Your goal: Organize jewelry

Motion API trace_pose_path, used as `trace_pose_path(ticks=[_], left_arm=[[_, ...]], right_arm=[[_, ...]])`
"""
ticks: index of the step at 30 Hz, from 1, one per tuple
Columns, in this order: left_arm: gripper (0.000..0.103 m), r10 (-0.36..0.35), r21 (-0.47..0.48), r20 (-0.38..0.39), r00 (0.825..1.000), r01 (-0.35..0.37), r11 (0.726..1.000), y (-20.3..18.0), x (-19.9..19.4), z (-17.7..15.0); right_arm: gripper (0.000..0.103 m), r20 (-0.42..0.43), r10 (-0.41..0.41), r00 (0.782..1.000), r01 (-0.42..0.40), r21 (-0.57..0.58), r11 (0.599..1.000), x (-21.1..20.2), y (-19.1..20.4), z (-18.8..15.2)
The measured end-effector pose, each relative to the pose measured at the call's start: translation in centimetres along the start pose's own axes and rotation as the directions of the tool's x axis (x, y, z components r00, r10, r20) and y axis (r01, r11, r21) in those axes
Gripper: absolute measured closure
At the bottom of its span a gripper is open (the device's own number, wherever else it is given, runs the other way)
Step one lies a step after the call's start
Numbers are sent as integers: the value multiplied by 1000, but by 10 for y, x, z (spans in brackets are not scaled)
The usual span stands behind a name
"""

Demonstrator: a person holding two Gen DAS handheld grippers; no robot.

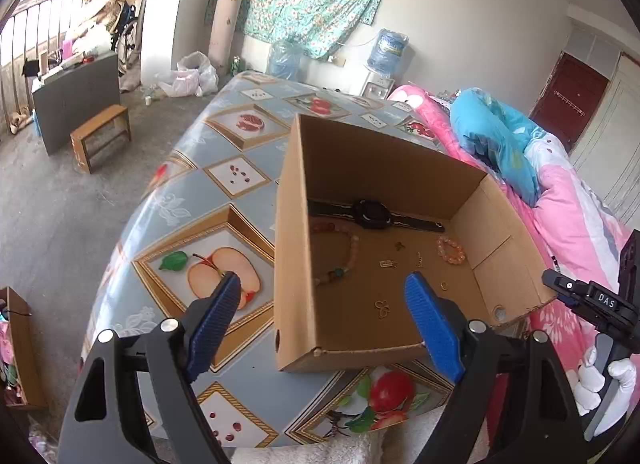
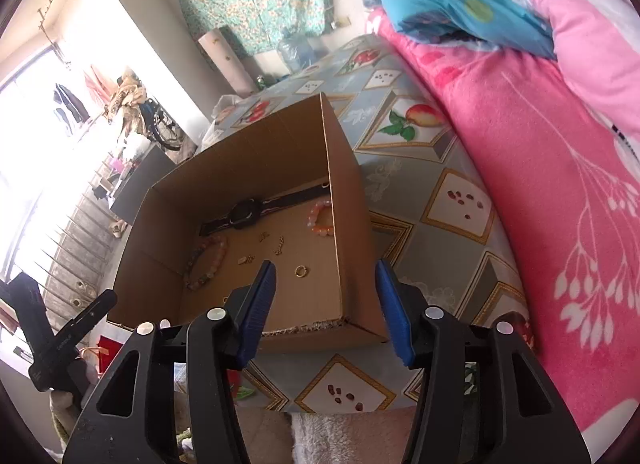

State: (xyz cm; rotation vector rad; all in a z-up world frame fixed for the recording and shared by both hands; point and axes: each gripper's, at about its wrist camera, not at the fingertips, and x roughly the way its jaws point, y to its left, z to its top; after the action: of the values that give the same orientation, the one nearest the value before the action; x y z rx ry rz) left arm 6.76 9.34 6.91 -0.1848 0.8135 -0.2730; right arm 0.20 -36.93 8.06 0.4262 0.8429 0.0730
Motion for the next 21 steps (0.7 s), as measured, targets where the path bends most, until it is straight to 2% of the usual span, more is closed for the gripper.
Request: trace_pose_path(ticks=[6, 7, 11, 17, 19, 21], left_arm=[[10, 52, 24, 71, 996, -54, 998, -6, -25, -9], [8, 55, 30, 79, 995, -58, 998, -8, -28, -12], [6, 83, 39, 106, 991, -88, 995, -11, -37, -20], [6, 110, 5, 124, 986, -111, 994, -13, -46, -31], [6, 109, 25, 131, 985, -113, 993, -17, -46, -34], [6, 120, 56, 127, 985, -128, 990, -24, -46, -37]], right_arm=[[41, 119, -60, 991, 60, 3, 998, -24, 2, -18], [36, 141, -71, 987, 72, -2, 997, -28, 4, -21], [28, 241, -116, 964, 128, -34, 991, -47, 13, -30], [13, 391, -135, 910, 182, -84, 980, -70, 27, -42], [12, 412, -130, 902, 183, -90, 979, -72, 30, -47], [12, 415, -117, 902, 172, -96, 980, -71, 32, -52]])
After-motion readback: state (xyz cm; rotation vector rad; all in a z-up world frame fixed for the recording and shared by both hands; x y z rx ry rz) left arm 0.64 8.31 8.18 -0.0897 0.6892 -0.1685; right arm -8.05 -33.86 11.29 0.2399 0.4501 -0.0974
